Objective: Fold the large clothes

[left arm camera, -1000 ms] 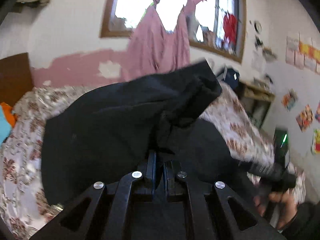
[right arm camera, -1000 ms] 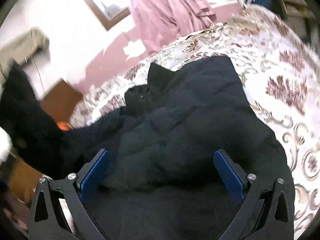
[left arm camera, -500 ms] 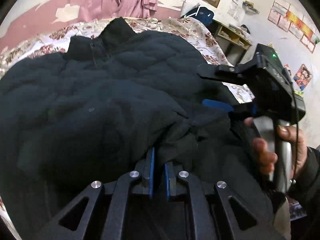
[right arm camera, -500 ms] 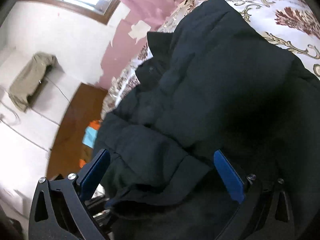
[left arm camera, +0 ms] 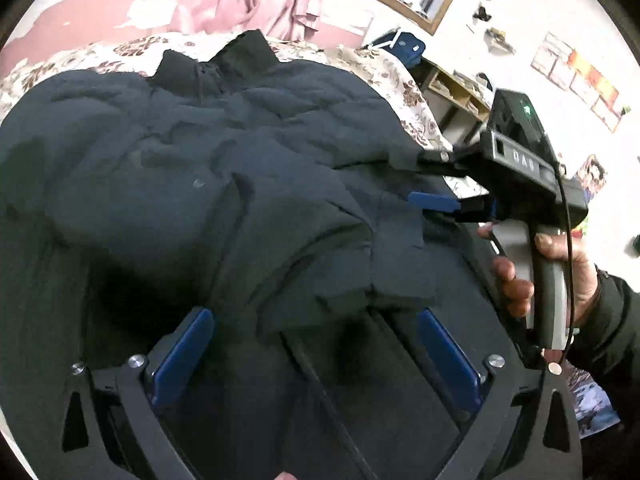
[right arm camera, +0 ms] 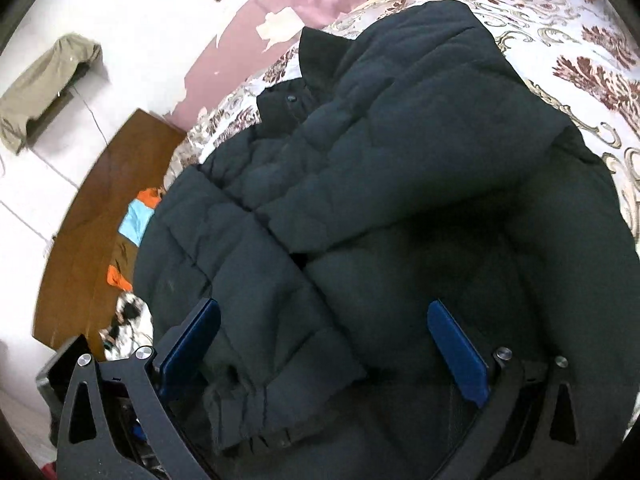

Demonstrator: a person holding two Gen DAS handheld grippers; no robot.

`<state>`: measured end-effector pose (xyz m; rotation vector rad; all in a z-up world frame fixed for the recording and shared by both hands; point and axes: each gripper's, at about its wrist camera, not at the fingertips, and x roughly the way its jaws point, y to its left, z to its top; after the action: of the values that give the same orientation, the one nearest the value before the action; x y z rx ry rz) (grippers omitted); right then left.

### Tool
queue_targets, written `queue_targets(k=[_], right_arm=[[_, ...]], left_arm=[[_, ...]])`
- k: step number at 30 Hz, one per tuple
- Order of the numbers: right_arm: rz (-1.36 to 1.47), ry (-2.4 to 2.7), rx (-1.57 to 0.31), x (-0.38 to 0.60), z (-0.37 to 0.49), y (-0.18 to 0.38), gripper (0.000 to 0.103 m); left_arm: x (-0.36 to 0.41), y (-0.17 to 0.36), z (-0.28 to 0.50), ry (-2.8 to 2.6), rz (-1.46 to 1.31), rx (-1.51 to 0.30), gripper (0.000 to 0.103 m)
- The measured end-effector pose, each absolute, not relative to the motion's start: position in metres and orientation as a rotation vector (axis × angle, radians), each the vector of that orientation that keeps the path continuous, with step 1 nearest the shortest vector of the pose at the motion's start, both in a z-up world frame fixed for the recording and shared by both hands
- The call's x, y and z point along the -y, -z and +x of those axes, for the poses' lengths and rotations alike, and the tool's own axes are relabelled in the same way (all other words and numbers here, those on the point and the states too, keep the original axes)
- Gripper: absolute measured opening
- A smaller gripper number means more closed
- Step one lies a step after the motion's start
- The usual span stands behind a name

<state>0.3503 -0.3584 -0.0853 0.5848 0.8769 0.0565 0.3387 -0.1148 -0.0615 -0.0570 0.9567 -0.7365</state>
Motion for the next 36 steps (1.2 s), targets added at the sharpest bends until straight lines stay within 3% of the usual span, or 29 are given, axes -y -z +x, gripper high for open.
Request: queue_targets(k=[7,9,13,14,15,26,34,36], right_arm=[[0.331,-0.009,-0.956,0.328,0.335,0.084,0.100],[0.225,0.023,-0.982,0.314,0.333,0.087,0.070],[0.243,0.026,-0.998,0.313,0.335,0.077,0.031],[0.253,0.038,-0.990,0.317,0.336,0.071,0.013],[0.269,0.031,-0.970,0.322,0.337,0.062,0.007],[0.034,0.231,-0.698,0.359,0.383,-0.045,0.004],[0.058,0.324,-0.714,0.398,0.432,-0.018,0.005],[0.050,0.356,-0.709,0.401,0.433,-0.008,0.010]], left_arm=[[0.062,0.044,0.316,0.620,-0.130,-0.824,0.103],[0.043,0.040,0.316,0.544,-0.140,-0.802,0.103],[0.016,0.025,0.331,0.382,-0.073,-0.785,0.103],[0.010,0.019,0.335,0.365,-0.066,-0.774,0.103],[0.005,0.013,0.339,0.358,-0.060,-0.761,0.103],[0.002,-0.014,0.420,0.233,-0.017,-0.739,0.103],[0.033,0.017,0.494,0.156,0.042,-0.838,0.103],[0.042,0.027,0.503,0.166,0.073,-0.868,0.103]])
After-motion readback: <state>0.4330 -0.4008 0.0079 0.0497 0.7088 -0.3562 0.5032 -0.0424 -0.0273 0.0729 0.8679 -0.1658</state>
